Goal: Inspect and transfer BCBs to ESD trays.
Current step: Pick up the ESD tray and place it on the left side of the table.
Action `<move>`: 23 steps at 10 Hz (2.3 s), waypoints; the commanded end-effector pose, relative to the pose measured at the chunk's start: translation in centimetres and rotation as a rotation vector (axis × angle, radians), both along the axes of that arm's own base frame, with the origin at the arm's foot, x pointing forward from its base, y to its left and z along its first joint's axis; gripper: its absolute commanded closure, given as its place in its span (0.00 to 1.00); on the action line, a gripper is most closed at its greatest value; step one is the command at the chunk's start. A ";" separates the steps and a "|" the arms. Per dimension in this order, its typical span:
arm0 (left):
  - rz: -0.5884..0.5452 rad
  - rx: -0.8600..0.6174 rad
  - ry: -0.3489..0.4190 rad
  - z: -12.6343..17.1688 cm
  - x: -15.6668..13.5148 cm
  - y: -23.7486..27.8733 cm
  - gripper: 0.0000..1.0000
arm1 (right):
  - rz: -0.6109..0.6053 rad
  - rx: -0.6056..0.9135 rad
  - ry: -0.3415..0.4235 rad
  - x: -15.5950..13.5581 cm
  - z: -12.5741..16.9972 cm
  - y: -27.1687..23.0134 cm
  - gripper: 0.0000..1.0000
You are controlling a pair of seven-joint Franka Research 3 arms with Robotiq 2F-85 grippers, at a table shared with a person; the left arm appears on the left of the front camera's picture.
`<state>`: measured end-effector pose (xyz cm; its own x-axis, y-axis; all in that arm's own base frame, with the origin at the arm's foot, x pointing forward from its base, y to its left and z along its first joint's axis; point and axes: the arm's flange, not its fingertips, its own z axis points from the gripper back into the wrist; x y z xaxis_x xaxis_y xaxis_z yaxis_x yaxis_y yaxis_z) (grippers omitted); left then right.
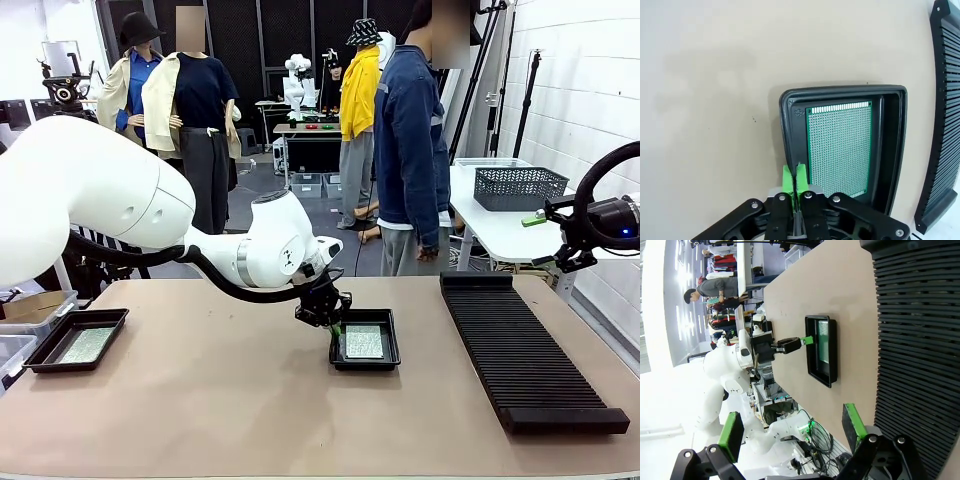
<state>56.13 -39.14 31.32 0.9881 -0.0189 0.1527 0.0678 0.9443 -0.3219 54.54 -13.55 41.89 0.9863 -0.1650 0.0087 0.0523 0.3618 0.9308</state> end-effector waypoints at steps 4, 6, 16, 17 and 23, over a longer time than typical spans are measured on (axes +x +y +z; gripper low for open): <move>0.004 -0.001 -0.016 -0.2 0.0 0.1 1.00 | 0.011 0.006 -0.008 0.2 0.0 -0.1 0.00; 0.004 -0.001 -0.016 -0.2 0.0 0.1 1.00 | 0.011 0.006 -0.008 0.2 0.0 -0.1 0.00; -0.011 0.034 -0.052 3.1 -3.0 7.5 1.00 | 0.011 0.006 -0.008 0.2 0.0 -0.1 0.00; -0.004 0.027 -0.046 3.4 -2.9 8.8 1.00 | 0.011 0.006 -0.008 0.2 0.0 -0.1 0.00; 0.031 0.080 -0.057 3.4 -3.1 15.5 1.00 | 0.011 0.006 -0.008 0.2 0.0 -0.1 0.00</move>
